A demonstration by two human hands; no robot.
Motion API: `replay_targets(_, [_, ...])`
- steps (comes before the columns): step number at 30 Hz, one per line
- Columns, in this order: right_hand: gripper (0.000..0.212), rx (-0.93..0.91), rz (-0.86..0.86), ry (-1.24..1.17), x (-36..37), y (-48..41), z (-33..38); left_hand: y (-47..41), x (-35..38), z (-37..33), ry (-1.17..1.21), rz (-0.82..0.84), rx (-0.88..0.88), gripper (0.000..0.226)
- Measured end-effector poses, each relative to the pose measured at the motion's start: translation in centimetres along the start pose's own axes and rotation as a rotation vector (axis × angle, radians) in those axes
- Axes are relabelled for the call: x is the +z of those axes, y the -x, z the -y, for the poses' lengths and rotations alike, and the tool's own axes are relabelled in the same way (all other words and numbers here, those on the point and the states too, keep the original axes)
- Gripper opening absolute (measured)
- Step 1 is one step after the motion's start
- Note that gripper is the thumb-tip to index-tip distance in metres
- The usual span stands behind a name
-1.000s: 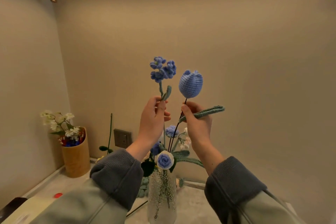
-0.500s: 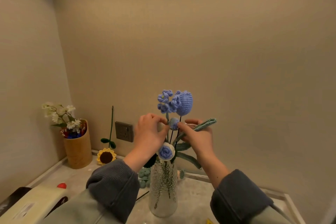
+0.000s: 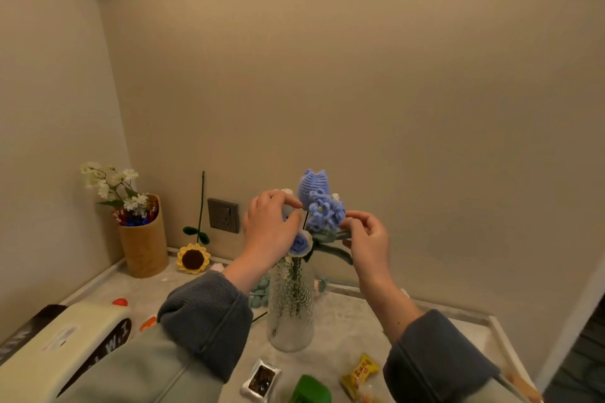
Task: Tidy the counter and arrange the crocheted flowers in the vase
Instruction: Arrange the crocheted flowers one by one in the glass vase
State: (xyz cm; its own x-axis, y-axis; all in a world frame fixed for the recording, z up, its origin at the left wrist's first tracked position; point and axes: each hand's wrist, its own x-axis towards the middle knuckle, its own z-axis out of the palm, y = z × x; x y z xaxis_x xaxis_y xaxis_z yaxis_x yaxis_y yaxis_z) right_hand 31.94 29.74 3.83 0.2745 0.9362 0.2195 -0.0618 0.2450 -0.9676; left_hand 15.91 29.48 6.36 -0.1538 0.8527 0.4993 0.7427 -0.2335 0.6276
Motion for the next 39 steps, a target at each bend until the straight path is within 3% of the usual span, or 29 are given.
replay_targets(6, [0.015,0.025,-0.161,-0.045,-0.8,2.9,-1.6,3.2,-0.9,1.0,0.218,-0.104,-0.040,0.015])
replay_targets(10, [0.015,0.135,-0.219,-0.103,-1.2,5.2,-3.4,5.7,-1.3,2.7,0.376,-0.190,-0.140,0.021])
replay_targets(15, [0.021,0.294,-0.017,0.042,-0.3,7.9,-5.4,8.1,-1.7,5.7,0.398,-0.151,-0.284,0.026])
replay_targets(21, [0.024,0.354,0.218,0.134,2.9,9.4,-6.6,8.5,-2.8,9.9,0.359,0.016,-0.400,0.022])
replay_targets(28, [0.020,0.435,0.448,0.281,7.7,9.3,-8.3,6.9,-3.4,14.4,0.287,0.204,-0.415,0.021])
replay_targets(33, [0.020,0.484,0.502,0.442,11.9,8.3,-10.1,4.7,-3.1,17.5,0.198,0.381,-0.377,0.026])
replay_targets(39, [0.017,0.551,0.409,0.682,14.3,7.2,-14.0,0.9,-1.4,22.1,0.123,0.644,-0.351,0.031])
